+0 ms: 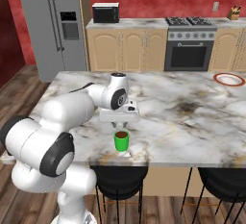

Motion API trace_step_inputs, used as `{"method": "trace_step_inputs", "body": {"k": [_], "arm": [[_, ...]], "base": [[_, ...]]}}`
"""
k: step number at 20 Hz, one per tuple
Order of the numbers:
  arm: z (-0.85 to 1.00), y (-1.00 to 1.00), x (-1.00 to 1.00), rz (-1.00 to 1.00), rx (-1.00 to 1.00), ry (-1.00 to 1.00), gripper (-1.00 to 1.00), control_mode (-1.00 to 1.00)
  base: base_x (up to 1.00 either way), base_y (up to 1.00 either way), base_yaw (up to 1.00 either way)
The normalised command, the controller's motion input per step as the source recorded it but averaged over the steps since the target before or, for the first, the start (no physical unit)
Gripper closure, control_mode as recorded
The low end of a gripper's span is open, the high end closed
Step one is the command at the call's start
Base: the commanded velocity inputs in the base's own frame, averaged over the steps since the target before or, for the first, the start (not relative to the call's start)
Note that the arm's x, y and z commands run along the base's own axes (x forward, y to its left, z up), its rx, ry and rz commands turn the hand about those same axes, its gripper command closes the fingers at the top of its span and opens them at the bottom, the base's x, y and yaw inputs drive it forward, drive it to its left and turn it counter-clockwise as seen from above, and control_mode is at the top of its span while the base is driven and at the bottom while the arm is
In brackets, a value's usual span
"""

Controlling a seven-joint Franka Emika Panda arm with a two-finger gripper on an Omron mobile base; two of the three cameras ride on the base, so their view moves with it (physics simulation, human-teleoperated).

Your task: Pick up the marshmallow and place it in the cup of hot chocolate on the dining counter.

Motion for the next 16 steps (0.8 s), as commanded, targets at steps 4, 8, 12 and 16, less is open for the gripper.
{"method": "trace_step_inputs", "body": {"k": [4, 8, 12, 16], "arm": [[-0.08, 0.00, 0.00, -0.01, 0.00, 0.00, 1.00, -1.00], [-0.13, 0.00, 0.00, -0.02, 0.00, 0.00, 1.00, -1.00], [-0.09, 0.00, 0.00, -0.04, 0.00, 0.00, 1.00, -1.00], [-0.06, -0.01, 0.00, -0.04, 0.00, 0.00, 1.00, -1.00]], "base": [[0.00, 0.00, 0.00], [0.00, 0.00, 0.00], [0.00, 0.00, 0.00], [0.00, 0.00, 0.00]]}}
